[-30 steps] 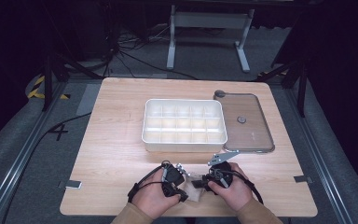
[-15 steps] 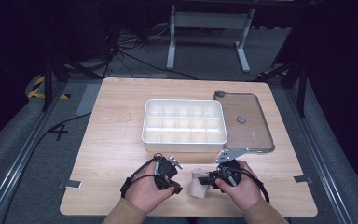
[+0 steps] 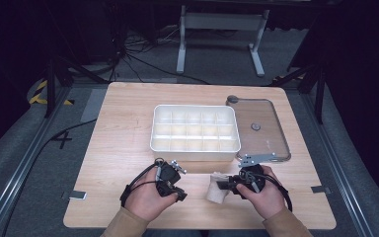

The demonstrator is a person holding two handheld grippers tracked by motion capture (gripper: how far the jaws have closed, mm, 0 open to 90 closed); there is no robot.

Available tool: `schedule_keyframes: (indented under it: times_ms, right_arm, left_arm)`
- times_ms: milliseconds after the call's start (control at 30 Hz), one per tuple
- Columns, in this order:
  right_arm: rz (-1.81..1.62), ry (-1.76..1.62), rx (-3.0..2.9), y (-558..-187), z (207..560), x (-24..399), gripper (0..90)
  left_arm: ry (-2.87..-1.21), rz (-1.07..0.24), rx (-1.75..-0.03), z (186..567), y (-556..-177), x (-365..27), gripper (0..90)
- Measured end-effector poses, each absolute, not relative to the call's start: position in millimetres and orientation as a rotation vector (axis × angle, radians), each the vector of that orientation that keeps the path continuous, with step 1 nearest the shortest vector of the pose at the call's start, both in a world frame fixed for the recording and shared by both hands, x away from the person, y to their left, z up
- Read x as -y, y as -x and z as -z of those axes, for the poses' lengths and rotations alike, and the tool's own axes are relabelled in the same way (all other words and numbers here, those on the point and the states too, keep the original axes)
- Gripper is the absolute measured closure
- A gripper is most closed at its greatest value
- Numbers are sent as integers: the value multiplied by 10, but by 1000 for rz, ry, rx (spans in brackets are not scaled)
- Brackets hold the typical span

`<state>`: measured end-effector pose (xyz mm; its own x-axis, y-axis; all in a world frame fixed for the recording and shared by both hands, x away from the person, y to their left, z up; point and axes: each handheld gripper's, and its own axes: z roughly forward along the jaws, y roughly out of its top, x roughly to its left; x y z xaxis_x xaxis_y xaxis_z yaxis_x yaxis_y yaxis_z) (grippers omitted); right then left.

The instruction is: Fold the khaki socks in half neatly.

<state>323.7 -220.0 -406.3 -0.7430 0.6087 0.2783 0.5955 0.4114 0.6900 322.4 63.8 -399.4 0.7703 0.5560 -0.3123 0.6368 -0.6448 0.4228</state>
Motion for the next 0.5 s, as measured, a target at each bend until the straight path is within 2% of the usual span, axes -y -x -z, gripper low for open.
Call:
schedule_keyframes:
  times_ms: [500]
  right_arm:
    - [-1299,-1148,-2543,-3253,3936,2410,735]
  left_arm:
    - [-2431,191,-920,3965,-3262,-734,764]
